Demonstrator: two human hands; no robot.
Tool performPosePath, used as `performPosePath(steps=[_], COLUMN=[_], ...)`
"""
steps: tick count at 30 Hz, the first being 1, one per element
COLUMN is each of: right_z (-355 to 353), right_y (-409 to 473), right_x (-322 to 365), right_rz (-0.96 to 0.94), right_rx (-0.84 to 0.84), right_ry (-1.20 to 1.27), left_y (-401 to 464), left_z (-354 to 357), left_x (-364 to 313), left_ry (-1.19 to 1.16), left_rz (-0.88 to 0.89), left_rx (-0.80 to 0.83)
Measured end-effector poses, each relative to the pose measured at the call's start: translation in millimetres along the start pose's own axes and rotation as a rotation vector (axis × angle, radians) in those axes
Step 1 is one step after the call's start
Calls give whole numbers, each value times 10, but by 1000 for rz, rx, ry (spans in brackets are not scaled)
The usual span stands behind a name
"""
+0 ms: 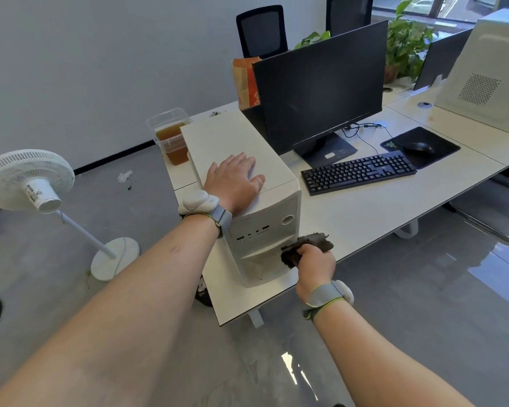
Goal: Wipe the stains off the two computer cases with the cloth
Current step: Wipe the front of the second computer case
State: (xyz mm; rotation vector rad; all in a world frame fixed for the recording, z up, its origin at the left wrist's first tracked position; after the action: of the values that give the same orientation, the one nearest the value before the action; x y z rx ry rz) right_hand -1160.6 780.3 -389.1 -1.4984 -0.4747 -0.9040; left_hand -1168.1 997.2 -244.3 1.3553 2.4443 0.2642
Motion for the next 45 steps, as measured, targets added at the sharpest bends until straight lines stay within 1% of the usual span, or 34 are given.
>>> performPosePath(steps=[2,3,5,6,8,10,12,16,17,19,21,24,26,27,29,30,32,33,35,37,39,41,43,45], right_z=[132,215,310,312,249,211,276,303,280,252,254,342,352,320,223,189,251,301,405,434,419,473,561,614], right_y=[-50,-95,-172,-168,-107,-33,25,-3,-2,39,5,-99,-100,-82,-11,-5,-33,-80,-189,-291,-305,-358,-425,-462], right_x=[-41,-82,-139,-124,-18,58,-32,-401,-429,-347,-269,-335,-447,-465,-411,-385,-443,-502,-675,-764,-822,-851,-779,-676], right_rz=[-102,-144,-196,-205,-207,-171,-98,89,98,1,-44,-35,38,54,25,34,142,208,342,346,338,395,424,409], right_rx=[52,97,169,177,153,71,47,105,116,58,33,117,179,161,45,-2,-27,-1,126,236,263,287,306,311], right_ry=[-73,-150,-313,-354,-308,-195,-150,-368,-362,-287,-200,-280,-308,-311,-288,-237,-185,-215,-262,-282,-271,-250,-216,-175], left_y=[-5,-5,-8,-7,-3,0,-7,0,0,1,-2,-3,-6,-11,-8,-2,10,10,7,-4,-9,-15,-10,5], left_z=[-12,-14,-15,-22,-29,-33,-25,-18,-11,-11,-14,-22,-17,-13,-5,-2,0,0,-4,-15,-29,-40,-36,-5], left_x=[5,9,-5,-13,-25,-22,-14,-3,-3,-2,6,2,15,21,25,23,16,12,10,3,-7,-7,-6,10], left_ry=[1,2,4,4,6,10,6,7,6,9,9,9,2,1,-1,0,2,1,-3,-9,-12,-11,-15,-9], left_rz=[-9,-10,-1,1,2,-1,-6,-3,-4,-1,2,-6,-13,-11,-4,1,4,3,0,-1,4,9,12,19], left_rx=[-3,-3,-4,-4,-6,-7,-1,2,6,2,1,5,9,8,6,6,6,7,7,2,-5,-9,-10,-9])
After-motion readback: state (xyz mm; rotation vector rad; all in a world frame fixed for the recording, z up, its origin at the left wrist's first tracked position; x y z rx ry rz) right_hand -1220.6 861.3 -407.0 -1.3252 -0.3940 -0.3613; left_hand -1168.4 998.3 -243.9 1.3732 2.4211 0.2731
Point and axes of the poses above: each hand's wrist, its own y-axis towards the middle knuckle, its own z-axis out of the palm, x = y × z, the point moved 6 cm from there along y, towards the middle knuckle, and after that the axes turned 15 degrees about -x, right-handed, at the moved point
